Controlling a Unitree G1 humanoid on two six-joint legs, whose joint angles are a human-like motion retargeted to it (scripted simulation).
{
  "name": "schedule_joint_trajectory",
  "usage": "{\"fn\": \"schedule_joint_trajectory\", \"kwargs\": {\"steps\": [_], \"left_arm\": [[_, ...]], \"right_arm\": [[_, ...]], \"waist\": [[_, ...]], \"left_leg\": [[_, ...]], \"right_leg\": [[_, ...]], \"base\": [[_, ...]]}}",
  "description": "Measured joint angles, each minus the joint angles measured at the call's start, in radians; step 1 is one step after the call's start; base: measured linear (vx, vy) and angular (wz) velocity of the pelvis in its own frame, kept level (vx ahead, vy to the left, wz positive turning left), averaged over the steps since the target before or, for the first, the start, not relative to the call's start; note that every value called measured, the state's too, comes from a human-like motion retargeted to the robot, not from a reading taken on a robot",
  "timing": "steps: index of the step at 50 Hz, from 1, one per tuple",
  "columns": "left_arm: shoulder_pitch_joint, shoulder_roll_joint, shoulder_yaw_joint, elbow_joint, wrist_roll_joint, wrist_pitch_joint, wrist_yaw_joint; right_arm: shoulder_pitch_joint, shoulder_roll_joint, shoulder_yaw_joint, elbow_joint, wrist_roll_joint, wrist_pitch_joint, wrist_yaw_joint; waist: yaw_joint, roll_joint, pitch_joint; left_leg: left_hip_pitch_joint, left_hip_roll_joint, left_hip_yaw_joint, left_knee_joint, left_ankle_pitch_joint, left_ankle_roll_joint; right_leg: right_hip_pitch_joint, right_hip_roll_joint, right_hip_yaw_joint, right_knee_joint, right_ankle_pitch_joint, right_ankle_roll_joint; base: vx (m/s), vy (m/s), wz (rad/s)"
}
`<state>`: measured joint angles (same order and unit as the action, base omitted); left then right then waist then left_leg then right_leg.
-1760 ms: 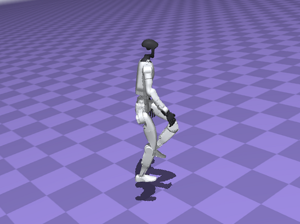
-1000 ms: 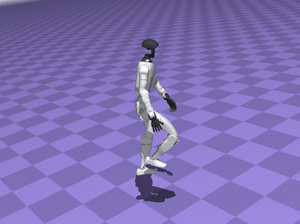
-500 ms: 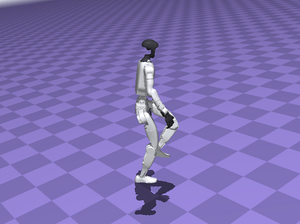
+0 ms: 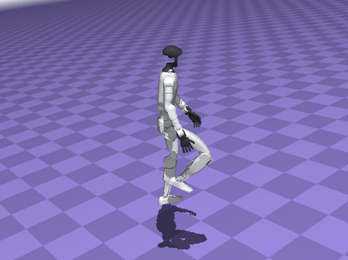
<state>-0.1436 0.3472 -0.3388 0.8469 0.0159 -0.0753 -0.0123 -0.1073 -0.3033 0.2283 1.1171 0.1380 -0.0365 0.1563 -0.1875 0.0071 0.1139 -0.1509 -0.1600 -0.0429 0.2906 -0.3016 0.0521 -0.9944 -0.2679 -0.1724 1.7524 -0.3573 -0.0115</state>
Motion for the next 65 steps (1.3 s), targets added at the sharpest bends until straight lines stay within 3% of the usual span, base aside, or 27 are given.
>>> {"fn": "schedule_joint_trajectory", "kwargs": {"steps": [3, 6, 10, 12, 14, 17, 20, 23, 27, 30, 33, 37, 39, 41, 43, 46, 49, 53, 57, 60, 62, 65], "left_arm": [[-0.010, -0.002, -0.022, -0.002, -0.002, -0.004, -0.021], [0.000, -0.025, -0.039, 0.047, 0.013, 0.005, -0.063], [0.047, -0.086, -0.049, 0.166, 0.045, 0.028, -0.139], [0.079, -0.110, -0.042, 0.212, 0.051, 0.036, -0.170], [0.105, -0.121, -0.022, 0.236, 0.049, 0.040, -0.187], [0.130, -0.121, 0.028, 0.233, 0.027, 0.037, -0.187], [0.162, -0.112, 0.080, 0.208, 0.013, 0.025, -0.166], [0.199, -0.106, 0.118, 0.193, 0.003, 0.009, -0.130], [0.234, -0.111, 0.134, 0.217, 0.001, 0.003, -0.103], [0.243, -0.116, 0.122, 0.256, 0.021, 0.008, -0.108], [0.239, -0.115, 0.102, 0.290, 0.045, 0.012, -0.123], [0.227, -0.110, 0.062, 0.300, 0.064, 0.014, -0.138], [0.219, -0.104, 0.044, 0.273, 0.065, 0.015, -0.148], [0.192, -0.085, 0.032, 0.227, 0.068, 0.019, -0.156], [0.149, -0.054, 0.023, 0.170, 0.074, 0.021, -0.149], [0.076, -0.003, 0.013, 0.086, 0.075, 0.025, -0.109], [0.014, 0.035, 0.023, 0.010, 0.051, 0.018, -0.056], [-0.047, 0.059, 0.047, -0.076, 0.011, -0.006, -0.007], [-0.077, 0.058, 0.058, -0.120, 0.004, -0.036, -0.005], [-0.062, 0.034, 0.060, -0.112, 0.020, -0.048, -0.027], [-0.020, 0.006, 0.056, -0.079, 0.028, -0.040, -0.046], [0.042, -0.036, 0.059, 0.036, 0.046, -0.009, -0.104]], "right_arm": [[-0.009, -0.004, -0.017, 0.005, 0.024, 0.002, -0.008], [-0.025, -0.007, -0.026, 0.025, 0.037, 0.012, -0.001], [-0.034, -0.014, -0.021, 0.059, 0.028, 0.024, 0.018], [-0.028, -0.018, -0.020, 0.066, 0.021, 0.027, 0.024], [-0.025, -0.029, -0.019, 0.063, 0.017, 0.032, 0.023], [-0.034, -0.054, -0.022, 0.045, 0.010, 0.033, 0.014], [-0.037, -0.071, -0.015, 0.011, -0.005, 0.019, 0.000], [-0.041, -0.079, 0.008, -0.040, -0.018, 0.001, -0.015], [-0.050, -0.072, 0.041, -0.091, -0.045, -0.016, -0.034], [-0.051, -0.052, 0.061, -0.090, -0.072, -0.018, -0.034], [-0.034, -0.017, 0.065, -0.040, -0.084, -0.005, -0.024], [0.010, 0.030, 0.066, 0.059, -0.095, 0.025, 0.009], [0.030, 0.045, 0.064, 0.095, -0.102, 0.040, 0.029], [0.033, 0.046, 0.055, 0.114, -0.108, 0.052, 0.049], [0.025, 0.038, 0.040, 0.120, -0.109, 0.057, 0.060], [0.018, 0.028, 0.016, 0.117, -0.092, 0.051, 0.045], [0.024, 0.024, -0.004, 0.114, -0.073, 0.039, 0.020], [0.039, 0.027, -0.022, 0.120, -0.055, 0.033, 0.001], [0.063, 0.032, -0.028, 0.132, -0.059, 0.043, -0.004], [0.090, 0.037, -0.033, 0.139, -0.075, 0.053, 0.004], [0.108, 0.044, -0.037, 0.144, -0.077, 0.060, 0.011], [0.098, 0.037, -0.045, 0.151, -0.061, 0.077, 0.041]], "waist": [[-0.022, 0.007, 0.009], [-0.031, 0.025, 0.004], [-0.008, 0.058, -0.012], [0.029, 0.074, -0.015], [0.079, 0.081, -0.018], [0.164, 0.078, -0.024], [0.238, 0.043, -0.028], [0.287, 0.010, -0.016], [0.329, -0.006, 0.010], [0.343, -0.006, 0.005], [0.335, -0.007, -0.024], [0.302, -0.026, -0.073], [0.267, -0.042, -0.091], [0.224, -0.058, -0.095], [0.181, -0.061, -0.087], [0.119, -0.043, -0.071], [0.060, -0.016, -0.053], [0.005, -0.004, -0.017], [-0.001, -0.014, 0.002], [0.027, -0.013, -0.027], [0.043, -0.029, -0.062], [0.085, 0.015, -0.091]], "left_leg": [[0.052, 0.002, -0.025, -0.014, 0.005, -0.018], [0.063, 0.018, -0.034, 0.003, 0.049, -0.051], [-0.014, 0.052, -0.029, 0.185, 0.295, -0.160], [-0.115, 0.069, -0.022, 0.413, 0.433, -0.233], [-0.245, 0.091, 0.014, 0.707, 0.494, -0.270], [-0.478, 0.165, 0.095, 1.152, 0.445, -0.226], [-0.702, 0.213, 0.147, 1.447, 0.287, -0.153], [-0.886, 0.211, 0.168, 1.503, 0.174, -0.128], [-0.982, 0.168, 0.147, 1.278, 0.120, -0.150], [-0.948, 0.140, 0.116, 1.059, 0.091, -0.151], [-0.860, 0.133, 0.127, 0.928, 0.031, -0.090], [-0.701, 0.081, 0.140, 0.762, -0.047, 0.007], [-0.605, 0.037, 0.143, 0.651, -0.057, 0.045], [-0.493, -0.010, 0.142, 0.522, -0.060, 0.076], [-0.372, -0.051, 0.127, 0.383, -0.050, 0.090], [-0.202, -0.076, 0.079, 0.186, -0.020, 0.083], [-0.055, -0.066, 0.027, 0.043, 0.000, 0.065], [0.112, -0.053, -0.023, -0.042, -0.019, 0.046], [0.230, -0.033, -0.038, -0.045, -0.088, 0.043], [0.240, -0.005, -0.007, 0.027, -0.158, 0.032], [0.225, 0.003, 0.051, 0.121, -0.175, 0.019], [0.117, 0.096, 0.065, 0.454, -0.105, -0.061]], "right_leg": [[-0.028, 0.046, -0.025, -0.118, -0.017, 0.019], [0.013, 0.091, -0.052, -0.237, -0.055, -0.007], [0.140, 0.158, -0.075, -0.420, -0.113, -0.087], [0.222, 0.198, -0.077, -0.532, -0.120, -0.115], [0.308, 0.230, -0.072, -0.653, -0.116, -0.125], [0.442, 0.267, -0.066, -0.863, -0.089, -0.111], [0.565, 0.280, -0.043, -1.058, -0.058, -0.074], [0.674, 0.285, -0.007, -1.174, -0.037, -0.033], [0.799, 0.286, 0.042, -1.226, -0.032, 0.011], [0.864, 0.286, 0.067, -1.234, -0.018, 0.035], [0.898, 0.285, 0.085, -1.236, 0.054, 0.075], [0.885, 0.257, 0.119, -1.169, 0.339, 0.184], [0.821, 0.214, 0.126, -0.998, 0.506, 0.229], [0.727, 0.143, 0.115, -0.741, 0.590, 0.227], [0.617, 0.069, 0.103, -0.472, 0.583, 0.186], [0.451, 0.008, 0.094, -0.200, 0.401, 0.109], [0.296, -0.012, 0.068, -0.121, 0.250, 0.072], [0.182, -0.029, 0.003, -0.317, 0.238, 0.092], [0.204, -0.003, -0.052, -0.732, 0.433, 0.197], [0.272, 0.051, -0.075, -1.019, 0.565, 0.259], [0.304, 0.047, -0.075, -1.025, 0.551, 0.239], [0.385, 0.126, -0.114, -1.030, 0.424, 0.127]], "base": [[0.47, -0.10, 0.33], [0.47, -0.10, 0.08], [0.42, -0.07, -0.18], [0.35, -0.02, -0.31], [0.33, 0.02, -0.34], [0.33, 0.03, -0.21], [0.36, 0.04, -0.02], [0.43, 0.06, -0.18], [0.53, 0.08, -0.47], [0.59, 0.08, -0.37], [0.62, 0.08, 0.04], [0.61, 0.07, 0.40], [0.57, 0.05, 0.58], [0.55, 0.04, 0.52], [0.54, 0.05, 0.41], [0.55, 0.04, 0.40], [0.57, 0.00, 0.51], [0.62, -0.05, 0.51], [0.67, -0.10, 0.30], [0.70, -0.15, 0.07], [0.71, -0.17, 0.13], [0.69, -0.19, -0.24]]}}
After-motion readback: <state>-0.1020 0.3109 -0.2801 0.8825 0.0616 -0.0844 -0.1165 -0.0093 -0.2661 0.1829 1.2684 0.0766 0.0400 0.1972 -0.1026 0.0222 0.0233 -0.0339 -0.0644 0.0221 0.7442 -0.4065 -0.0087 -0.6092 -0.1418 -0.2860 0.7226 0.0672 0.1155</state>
